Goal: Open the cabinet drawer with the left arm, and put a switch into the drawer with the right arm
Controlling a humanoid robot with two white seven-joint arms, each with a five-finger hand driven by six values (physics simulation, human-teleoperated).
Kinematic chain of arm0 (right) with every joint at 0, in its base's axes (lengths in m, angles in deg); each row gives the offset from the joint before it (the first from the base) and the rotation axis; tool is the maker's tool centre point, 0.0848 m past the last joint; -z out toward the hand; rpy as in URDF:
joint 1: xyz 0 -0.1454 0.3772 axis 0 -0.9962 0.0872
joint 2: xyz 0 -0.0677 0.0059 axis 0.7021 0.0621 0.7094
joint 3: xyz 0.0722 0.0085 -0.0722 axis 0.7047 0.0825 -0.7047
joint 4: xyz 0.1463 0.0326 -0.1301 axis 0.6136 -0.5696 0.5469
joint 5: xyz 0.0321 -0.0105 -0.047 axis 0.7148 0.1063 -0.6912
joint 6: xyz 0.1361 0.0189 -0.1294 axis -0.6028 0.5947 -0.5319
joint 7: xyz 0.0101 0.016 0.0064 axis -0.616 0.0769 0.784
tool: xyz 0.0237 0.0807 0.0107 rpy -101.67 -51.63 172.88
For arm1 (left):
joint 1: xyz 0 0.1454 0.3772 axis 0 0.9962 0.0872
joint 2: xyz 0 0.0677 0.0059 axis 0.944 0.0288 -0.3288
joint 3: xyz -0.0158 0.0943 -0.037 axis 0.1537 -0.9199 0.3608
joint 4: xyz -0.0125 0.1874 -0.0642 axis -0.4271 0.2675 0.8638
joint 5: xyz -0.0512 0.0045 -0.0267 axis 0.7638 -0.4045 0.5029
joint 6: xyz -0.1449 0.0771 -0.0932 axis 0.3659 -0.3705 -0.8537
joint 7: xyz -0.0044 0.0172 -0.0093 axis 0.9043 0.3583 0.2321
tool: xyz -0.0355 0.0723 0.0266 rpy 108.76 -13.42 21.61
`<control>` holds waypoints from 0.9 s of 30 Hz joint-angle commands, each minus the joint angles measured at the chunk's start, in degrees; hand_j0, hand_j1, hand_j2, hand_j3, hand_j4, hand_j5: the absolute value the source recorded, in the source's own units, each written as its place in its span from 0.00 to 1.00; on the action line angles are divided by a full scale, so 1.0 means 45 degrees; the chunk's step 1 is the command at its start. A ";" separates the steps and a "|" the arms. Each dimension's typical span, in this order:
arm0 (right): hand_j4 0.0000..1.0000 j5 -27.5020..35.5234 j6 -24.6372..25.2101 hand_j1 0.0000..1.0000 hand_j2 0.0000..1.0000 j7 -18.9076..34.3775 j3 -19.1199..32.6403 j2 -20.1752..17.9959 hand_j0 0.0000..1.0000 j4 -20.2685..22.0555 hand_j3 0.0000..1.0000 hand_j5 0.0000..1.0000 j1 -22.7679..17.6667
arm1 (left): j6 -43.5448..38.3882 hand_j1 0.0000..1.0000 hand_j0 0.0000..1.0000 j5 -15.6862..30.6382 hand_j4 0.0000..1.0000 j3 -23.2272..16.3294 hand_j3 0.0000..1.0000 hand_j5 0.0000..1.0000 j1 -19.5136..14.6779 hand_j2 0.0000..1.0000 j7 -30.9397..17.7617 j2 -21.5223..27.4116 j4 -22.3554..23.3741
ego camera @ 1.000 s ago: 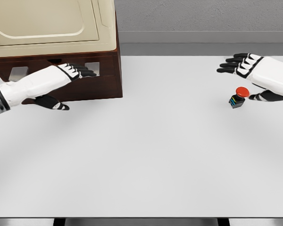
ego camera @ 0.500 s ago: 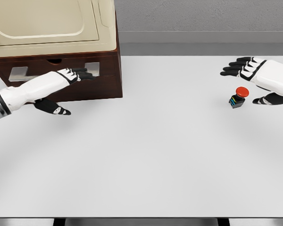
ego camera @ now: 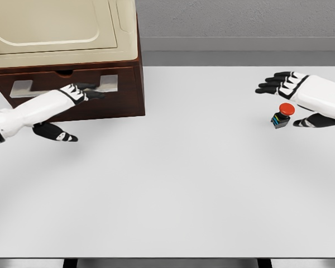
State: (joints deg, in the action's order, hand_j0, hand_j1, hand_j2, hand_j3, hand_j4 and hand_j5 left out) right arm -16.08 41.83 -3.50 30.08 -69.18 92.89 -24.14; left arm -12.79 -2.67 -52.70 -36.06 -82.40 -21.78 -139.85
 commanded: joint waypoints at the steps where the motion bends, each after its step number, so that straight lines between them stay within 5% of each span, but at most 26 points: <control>1: 1.00 0.0071 0.0018 1.00 1.00 0.0246 -0.0009 0.0159 1.00 -0.0074 1.00 1.00 0.0000 | -0.0030 1.00 1.00 0.0193 1.00 0.0130 1.00 1.00 0.0000 1.00 0.0001 0.0228 -0.0103; 27: 1.00 -0.0027 0.0018 1.00 1.00 0.0246 -0.0009 0.0296 1.00 -0.0855 1.00 1.00 0.0039 | 0.0048 1.00 1.00 0.1384 1.00 0.2142 1.00 1.00 0.2520 1.00 0.0001 0.0990 -0.1334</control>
State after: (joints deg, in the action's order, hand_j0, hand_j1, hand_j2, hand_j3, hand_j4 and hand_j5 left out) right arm -16.55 41.82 -2.37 30.01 -67.72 89.06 -23.96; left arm -12.46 3.62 -43.85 -24.54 -82.50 -17.70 -145.52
